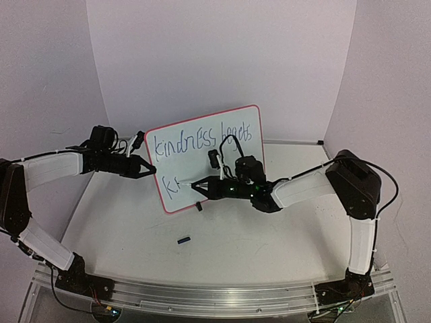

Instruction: Write a sentence on the whiteboard

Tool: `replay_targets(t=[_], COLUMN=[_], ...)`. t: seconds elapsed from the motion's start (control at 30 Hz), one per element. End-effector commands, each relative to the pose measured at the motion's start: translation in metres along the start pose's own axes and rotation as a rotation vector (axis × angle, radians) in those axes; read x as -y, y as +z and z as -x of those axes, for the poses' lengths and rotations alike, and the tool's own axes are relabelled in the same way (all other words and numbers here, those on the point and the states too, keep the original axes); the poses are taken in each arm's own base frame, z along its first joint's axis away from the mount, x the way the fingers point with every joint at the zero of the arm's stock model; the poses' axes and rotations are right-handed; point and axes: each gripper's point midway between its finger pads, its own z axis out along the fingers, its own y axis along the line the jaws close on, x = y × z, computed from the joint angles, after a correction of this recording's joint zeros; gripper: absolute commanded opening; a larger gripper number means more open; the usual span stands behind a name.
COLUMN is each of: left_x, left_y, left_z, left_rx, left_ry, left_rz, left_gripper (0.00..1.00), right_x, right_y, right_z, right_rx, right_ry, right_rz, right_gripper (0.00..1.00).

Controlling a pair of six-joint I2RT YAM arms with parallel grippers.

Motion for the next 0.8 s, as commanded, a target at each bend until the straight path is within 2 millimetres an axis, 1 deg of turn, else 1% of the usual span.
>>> replay_targets(t=[0.0,0.17,0.33,0.57,0.67,0.77], left_x=[0.002,0.002,0.002,0.003,0.003,0.003], left_y=[-0.005,-0.004,-0.004,-0.004,-0.004,-0.004], left_z=[0.009,0.008,0.008,0.008,0.008,0.009], left_rx=[0.005,0.002,0.002,0.002,0.000,0.003], left_ry=[0.065,0.064,0.067,0.070,0.068,0.070], left_rz=[0.044,0.041,0.042,0.042,0.043,0.047], left_gripper=[0.00,0.00,0.00,0.00,0.00,0.00], right_x=[-0.023,-0.020,-0.010,0.009,0.006,-0.005], right_y=[0.003,0.014,0.022,0.024,0.021,0.015], right_z=[0.042,0.042,0.036,0.033,0.037,0.043], right_rx=[0.097,0.090,0.074,0.091,0.106,0.122], right_ry=[-0.056,-0.051,-0.035,-0.011,-0.018,-0.042], right_rz=[0.065,0.070,0.047,-0.022,-0.019,0.016], right_gripper=[0.00,0.00,0.00,0.00,0.00,0.00])
